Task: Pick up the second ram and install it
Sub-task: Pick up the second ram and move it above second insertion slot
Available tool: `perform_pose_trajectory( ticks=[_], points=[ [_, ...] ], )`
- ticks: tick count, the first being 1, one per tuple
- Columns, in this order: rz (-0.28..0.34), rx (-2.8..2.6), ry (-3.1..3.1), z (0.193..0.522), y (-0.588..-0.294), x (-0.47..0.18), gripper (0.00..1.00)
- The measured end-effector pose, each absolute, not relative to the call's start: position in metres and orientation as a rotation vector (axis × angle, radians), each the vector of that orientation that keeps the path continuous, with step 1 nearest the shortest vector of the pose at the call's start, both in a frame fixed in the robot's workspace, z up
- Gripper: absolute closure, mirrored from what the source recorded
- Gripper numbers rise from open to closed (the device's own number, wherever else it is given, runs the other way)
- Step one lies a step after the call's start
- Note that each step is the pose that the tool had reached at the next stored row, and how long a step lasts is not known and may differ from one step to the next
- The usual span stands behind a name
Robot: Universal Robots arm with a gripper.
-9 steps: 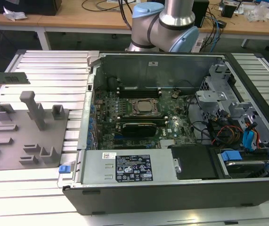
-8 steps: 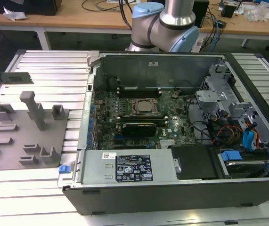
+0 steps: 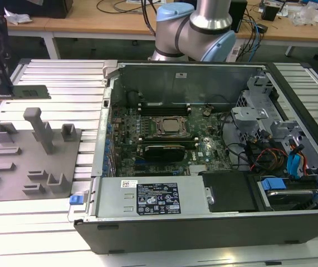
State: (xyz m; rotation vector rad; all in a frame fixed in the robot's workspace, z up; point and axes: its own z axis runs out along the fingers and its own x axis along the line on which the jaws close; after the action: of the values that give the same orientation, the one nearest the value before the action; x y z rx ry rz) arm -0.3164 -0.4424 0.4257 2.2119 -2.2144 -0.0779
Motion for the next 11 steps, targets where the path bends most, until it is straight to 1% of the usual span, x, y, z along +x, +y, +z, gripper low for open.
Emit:
perform_pose_trajectory(
  ticks=[11],
  points=[
    [-0.078,2.212,-2.215,0.426,-0.441,-0.280,0.87]
  ],
)
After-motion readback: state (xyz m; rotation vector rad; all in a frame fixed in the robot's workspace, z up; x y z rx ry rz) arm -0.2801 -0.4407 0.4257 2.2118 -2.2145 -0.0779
